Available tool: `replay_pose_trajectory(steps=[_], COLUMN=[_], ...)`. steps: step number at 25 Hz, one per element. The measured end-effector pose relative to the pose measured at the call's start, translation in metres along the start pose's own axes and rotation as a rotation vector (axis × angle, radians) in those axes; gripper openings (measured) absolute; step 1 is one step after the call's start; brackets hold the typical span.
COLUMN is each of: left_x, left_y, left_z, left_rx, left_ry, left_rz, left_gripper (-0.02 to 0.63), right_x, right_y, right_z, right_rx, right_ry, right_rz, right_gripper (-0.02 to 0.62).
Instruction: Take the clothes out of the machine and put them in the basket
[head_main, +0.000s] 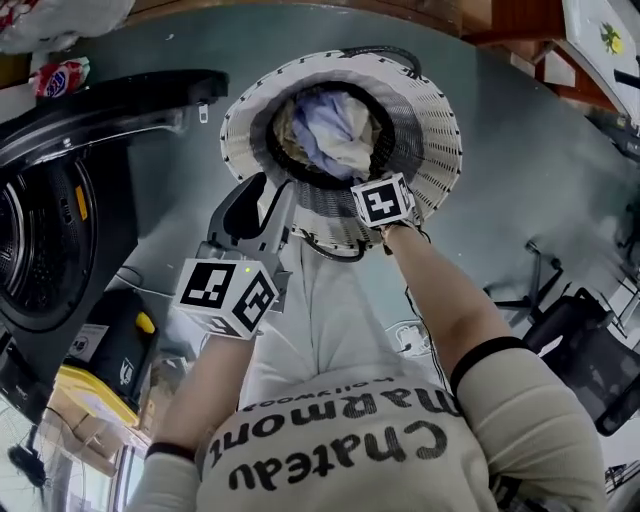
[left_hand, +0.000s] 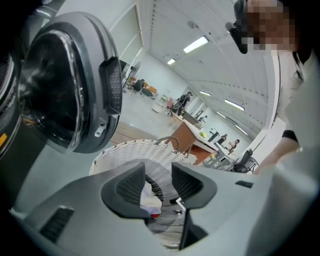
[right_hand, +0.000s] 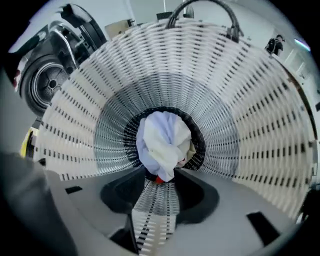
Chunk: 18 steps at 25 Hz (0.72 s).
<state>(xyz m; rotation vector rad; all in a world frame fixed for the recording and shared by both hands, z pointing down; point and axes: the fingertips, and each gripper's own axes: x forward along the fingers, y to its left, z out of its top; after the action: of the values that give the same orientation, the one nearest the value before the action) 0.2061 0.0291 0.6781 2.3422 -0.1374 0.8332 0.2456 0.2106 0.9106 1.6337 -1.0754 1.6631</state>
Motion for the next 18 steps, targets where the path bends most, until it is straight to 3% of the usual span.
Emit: replay_pose_trajectory(steps=[10,14,18], left_x=[-0.069,-0.102,-0.123], left_y=[-0.096,-0.142,-0.185], left_z=[0.102,0.15,0.203], left_rx=[0.126,0.153,0.183], left_ry=[-0.142,-0.215,-0.308], left_rz=[-0.033,-0.047,-0.105], left_gripper=[0.158,0.158,0.155], right_x=[-0.187,-0.279,-0.368], right_y=[0.016,0.015,0.002], right_z=[0.062,0.08,0.123], right_rx=[0.194,0.258,0.331], right_ry=[-0.322,-0.447,-0.621], right_rz=[0.092,0.096,0.118], right_gripper=[0.193,0.142,0.123])
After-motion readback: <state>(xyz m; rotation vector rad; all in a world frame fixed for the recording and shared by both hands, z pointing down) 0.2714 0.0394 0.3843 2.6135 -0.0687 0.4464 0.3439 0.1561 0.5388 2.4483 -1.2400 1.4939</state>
